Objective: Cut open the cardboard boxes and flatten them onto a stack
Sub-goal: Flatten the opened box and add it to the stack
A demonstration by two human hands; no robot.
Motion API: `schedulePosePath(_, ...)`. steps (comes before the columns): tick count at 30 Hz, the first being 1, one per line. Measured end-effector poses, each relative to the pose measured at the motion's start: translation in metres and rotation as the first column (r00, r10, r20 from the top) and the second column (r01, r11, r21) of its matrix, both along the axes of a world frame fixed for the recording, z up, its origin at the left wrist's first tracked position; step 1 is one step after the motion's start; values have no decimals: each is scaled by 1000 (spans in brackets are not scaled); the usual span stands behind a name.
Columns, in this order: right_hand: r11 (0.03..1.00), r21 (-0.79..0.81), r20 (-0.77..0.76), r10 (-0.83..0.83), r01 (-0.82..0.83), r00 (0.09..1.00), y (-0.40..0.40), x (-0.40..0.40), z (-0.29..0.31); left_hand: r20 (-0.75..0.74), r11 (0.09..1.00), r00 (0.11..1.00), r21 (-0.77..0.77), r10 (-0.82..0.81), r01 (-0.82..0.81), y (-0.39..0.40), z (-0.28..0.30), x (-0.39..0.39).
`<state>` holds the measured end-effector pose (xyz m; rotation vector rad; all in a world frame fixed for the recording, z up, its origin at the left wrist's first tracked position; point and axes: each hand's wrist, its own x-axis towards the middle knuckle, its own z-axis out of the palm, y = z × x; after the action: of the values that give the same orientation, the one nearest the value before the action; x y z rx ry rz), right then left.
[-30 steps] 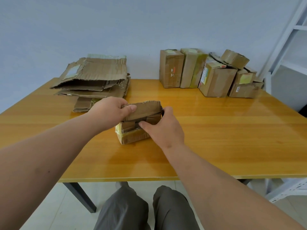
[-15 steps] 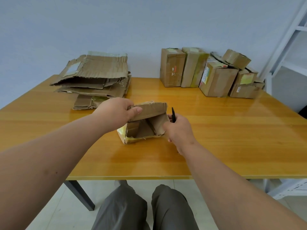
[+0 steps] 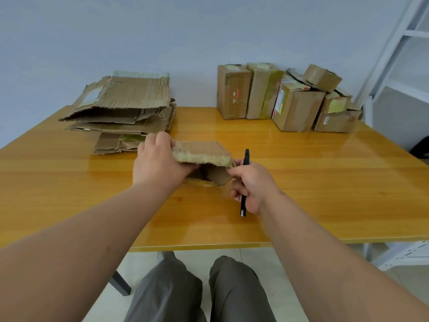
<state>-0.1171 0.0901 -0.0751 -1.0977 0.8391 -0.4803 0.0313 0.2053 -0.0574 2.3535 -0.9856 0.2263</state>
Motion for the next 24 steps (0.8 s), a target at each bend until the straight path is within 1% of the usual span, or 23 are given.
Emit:
schedulePosePath(1, 1000, -7, 3, 11, -11, 1000, 0, -1, 1, -54, 999, 998, -27, 22, -24, -3, 1, 1)
schedulePosePath(3, 999, -30, 12, 38, -38, 999, -1, -2, 2, -94, 999, 995, 2, 34, -34, -8, 3, 4)
schedulePosePath(7, 996, -59, 33, 73, -71, 997, -3, -4, 6, -29, 989, 998, 142, 57, -52, -12, 4, 11)
schedulePosePath(10, 994, -59, 41, 94, -91, 995, -1, -4, 5, 16, 977, 997, 200, 69, -71, -11, 2, 15)
schedulePosePath(14, 996, -41, 48, 83, -81, 995, -3, -5, 4, 29, 973, 999, 228, -20, 13, -9, 5, 16)
schedulePosePath(18, 998, 29, 57, 51, -53, 997, -8, -8, 5, 66, 952, 991, 293, -115, 91, -4, 6, 15)
schedulePosePath(20, 998, 49, 56, 37, -40, 998, -9, -9, 4, 60, 938, 987, 326, -147, 120, -3, 7, 14)
schedulePosePath(24, 998, 51, -17, -33, 33, 999, -15, -12, 1, 14, 879, 975, 435, -223, 195, -2, 9, 11)
